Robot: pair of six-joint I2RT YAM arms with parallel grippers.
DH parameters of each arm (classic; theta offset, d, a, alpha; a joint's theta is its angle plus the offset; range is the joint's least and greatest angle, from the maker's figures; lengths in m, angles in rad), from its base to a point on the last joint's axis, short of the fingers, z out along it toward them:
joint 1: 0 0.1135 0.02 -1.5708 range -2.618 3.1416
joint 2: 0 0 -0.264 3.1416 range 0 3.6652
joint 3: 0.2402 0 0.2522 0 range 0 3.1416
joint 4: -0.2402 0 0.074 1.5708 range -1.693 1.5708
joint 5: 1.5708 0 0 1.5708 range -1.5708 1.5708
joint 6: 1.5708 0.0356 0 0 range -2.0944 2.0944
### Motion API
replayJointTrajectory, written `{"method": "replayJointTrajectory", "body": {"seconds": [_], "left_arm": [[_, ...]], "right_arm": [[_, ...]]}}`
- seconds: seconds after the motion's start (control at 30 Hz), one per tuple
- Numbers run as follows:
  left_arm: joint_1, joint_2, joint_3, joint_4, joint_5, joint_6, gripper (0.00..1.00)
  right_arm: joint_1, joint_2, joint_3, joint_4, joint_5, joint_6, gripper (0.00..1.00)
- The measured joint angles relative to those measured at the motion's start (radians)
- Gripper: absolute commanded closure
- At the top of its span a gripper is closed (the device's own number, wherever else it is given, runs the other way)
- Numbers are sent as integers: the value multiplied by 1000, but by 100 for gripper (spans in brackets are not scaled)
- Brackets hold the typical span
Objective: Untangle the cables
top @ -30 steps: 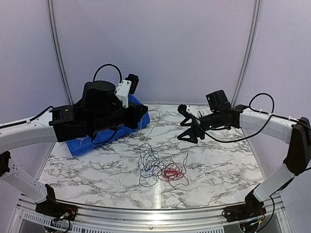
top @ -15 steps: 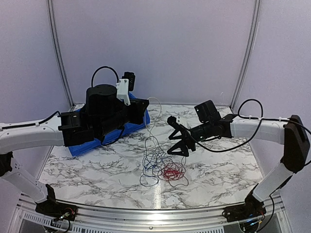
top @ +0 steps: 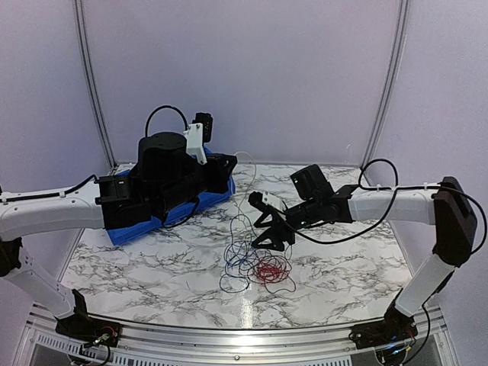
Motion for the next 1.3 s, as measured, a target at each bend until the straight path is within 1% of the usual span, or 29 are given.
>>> {"method": "replayJointTrajectory", "body": {"seconds": [0.03,0.07,0.13,0.17,0.3,0.37,0.53,0.63,0.73,0.87,1.0,1.13,1.3], "left_arm": [[0,0,0,1,0,-2,100],[0,0,0,2,2,-4,100],[0,0,0,3,3,-6,100],[0,0,0,3,3,-7,100],[0,-2,5,-1,1,8,100],[-2,-5,33,-26,-13,41,100],[-4,-48,184,-93,-80,179,100],[-4,-117,282,-108,-126,269,100],[-4,-191,333,-106,-163,329,100],[-4,-270,333,-104,-209,372,100],[-4,-288,304,-109,-237,409,100],[-4,-286,265,-126,-260,433,100],[-4,-287,215,-159,-311,445,100]], "right_arm": [[3,11,1,2,-1,1,38],[6,21,2,5,-3,3,53],[8,37,2,13,-4,3,89],[8,44,3,17,-2,9,100],[8,67,5,35,27,11,100],[8,77,5,41,46,9,100],[8,120,12,40,72,2,100],[7,195,51,17,96,-2,100],[6,238,59,2,113,-4,100],[5,251,60,-19,128,-5,100],[5,254,72,-31,136,-7,100],[5,255,76,-44,138,-19,83],[5,253,87,-62,162,-42,56]]}}
